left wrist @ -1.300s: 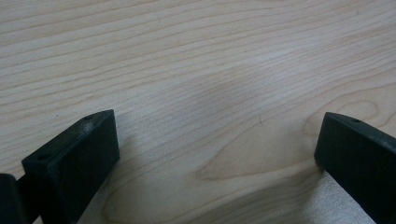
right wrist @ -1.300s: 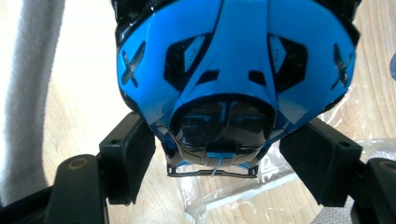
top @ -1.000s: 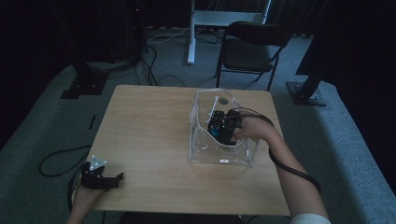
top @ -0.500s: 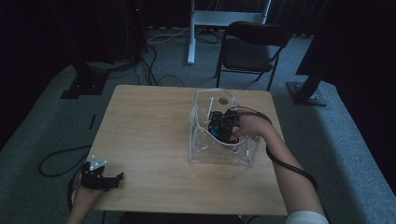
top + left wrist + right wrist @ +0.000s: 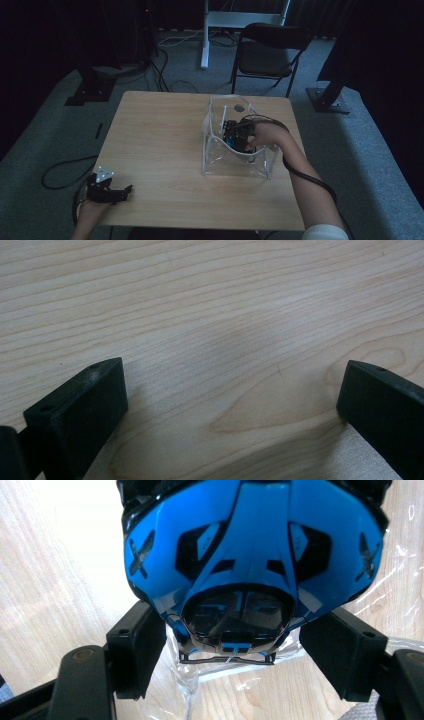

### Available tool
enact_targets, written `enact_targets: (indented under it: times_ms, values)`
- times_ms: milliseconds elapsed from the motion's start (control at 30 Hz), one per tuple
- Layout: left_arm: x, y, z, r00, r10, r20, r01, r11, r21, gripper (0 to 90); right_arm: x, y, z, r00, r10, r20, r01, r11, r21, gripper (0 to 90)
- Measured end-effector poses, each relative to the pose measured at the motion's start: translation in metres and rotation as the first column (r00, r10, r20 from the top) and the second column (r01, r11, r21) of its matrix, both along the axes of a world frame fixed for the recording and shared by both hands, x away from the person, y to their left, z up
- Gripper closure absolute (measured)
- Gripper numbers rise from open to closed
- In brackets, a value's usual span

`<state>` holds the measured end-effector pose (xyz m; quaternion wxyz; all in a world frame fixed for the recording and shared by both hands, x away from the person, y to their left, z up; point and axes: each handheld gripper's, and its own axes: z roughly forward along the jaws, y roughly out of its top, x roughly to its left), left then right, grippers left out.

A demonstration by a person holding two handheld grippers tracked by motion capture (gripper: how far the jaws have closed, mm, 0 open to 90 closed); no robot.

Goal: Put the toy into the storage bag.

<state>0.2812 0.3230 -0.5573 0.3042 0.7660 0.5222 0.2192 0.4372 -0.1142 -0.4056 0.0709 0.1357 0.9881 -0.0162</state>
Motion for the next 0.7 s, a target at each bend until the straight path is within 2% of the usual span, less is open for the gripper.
enact_targets:
  times_ms: [67,200,267,600,700]
  values:
    - [0.0,0.0,0.0,1.0,0.0,0.0,0.0,1.0,0.0,0.3,0.0,0.003,-0.003,0.9999,-0.009,0.007,0.009,1.0,-0.024,26.1]
    - [0.0,0.0,0.0,1.0,0.0,0.0,0.0,1.0,0.0,0.3,0.002,0.007,-0.008,1.0,-0.005,0.003,0.005,0.999,-0.031,26.1]
    - [0.0,0.0,0.0,1.0,-0.001,-0.001,0.001,1.0,0.001,0.3,0.001,0.009,-0.011,0.9999,-0.004,0.016,0.005,0.999,-0.044,26.1]
    - [0.0,0.0,0.0,1.0,-0.001,-0.001,0.001,1.0,0.001,0.3,0.007,0.012,-0.026,0.9997,-0.024,0.004,0.024,0.994,-0.103,26.1]
    - [0.0,0.0,0.0,1.0,-0.001,-0.001,0.001,1.0,0.001,0.3,0.011,0.013,-0.03,0.9986,-0.053,0.002,0.053,0.992,-0.118,26.0]
